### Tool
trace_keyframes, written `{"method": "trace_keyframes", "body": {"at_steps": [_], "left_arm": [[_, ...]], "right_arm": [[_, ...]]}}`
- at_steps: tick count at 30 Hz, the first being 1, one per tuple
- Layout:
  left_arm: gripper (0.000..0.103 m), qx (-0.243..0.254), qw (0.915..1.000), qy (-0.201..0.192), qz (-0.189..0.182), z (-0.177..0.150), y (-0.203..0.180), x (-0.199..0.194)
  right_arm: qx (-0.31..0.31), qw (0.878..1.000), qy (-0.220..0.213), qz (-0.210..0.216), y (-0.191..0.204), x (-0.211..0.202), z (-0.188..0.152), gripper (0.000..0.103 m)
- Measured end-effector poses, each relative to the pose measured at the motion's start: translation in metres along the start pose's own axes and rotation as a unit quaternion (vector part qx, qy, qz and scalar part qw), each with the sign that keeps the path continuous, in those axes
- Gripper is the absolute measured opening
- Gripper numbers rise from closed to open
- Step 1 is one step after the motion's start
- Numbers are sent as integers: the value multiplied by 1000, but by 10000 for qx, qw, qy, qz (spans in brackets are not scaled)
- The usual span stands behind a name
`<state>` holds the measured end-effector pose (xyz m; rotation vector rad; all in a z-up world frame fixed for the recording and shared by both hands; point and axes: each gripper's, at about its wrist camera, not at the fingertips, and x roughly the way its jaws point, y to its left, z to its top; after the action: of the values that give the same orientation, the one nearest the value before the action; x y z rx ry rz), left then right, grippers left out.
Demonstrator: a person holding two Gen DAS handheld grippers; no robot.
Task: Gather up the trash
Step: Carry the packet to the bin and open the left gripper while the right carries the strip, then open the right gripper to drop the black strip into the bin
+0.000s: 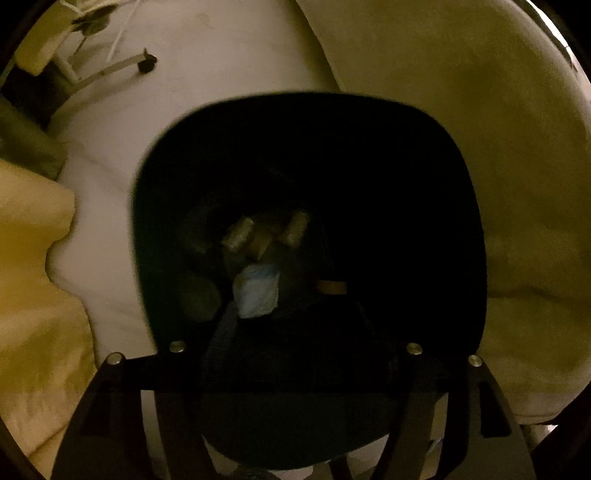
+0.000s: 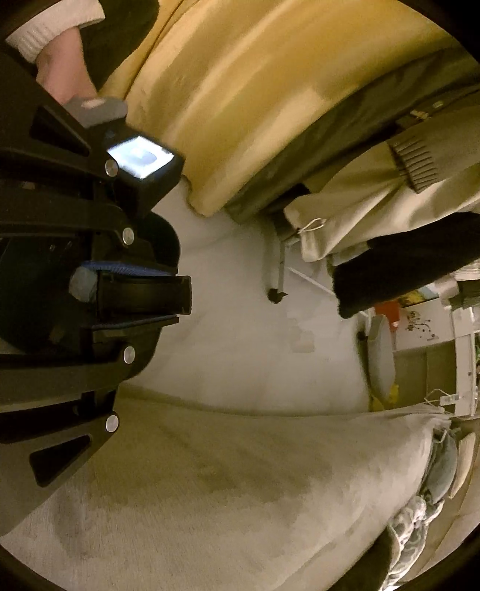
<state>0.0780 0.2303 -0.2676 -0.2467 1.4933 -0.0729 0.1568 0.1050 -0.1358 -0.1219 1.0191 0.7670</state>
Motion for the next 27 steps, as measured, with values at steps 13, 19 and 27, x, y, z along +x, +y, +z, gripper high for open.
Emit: {"method": "trace_keyframes", "body": {"at_steps": [13,19,27], "left_arm": [[64,4,9925,-1160,385,-15,17,-77],[54,104,9834,-1770,391,-8,20,-123],[41,120,9703,-2369,484,-5,20,-184]], "right_arm": [[54,9978,656,-38,2,49,-15,20],[-2,9945,1049,-43,8,74,-27,20],[-105,9873,1582,-48,14,107,-55,20]]}}
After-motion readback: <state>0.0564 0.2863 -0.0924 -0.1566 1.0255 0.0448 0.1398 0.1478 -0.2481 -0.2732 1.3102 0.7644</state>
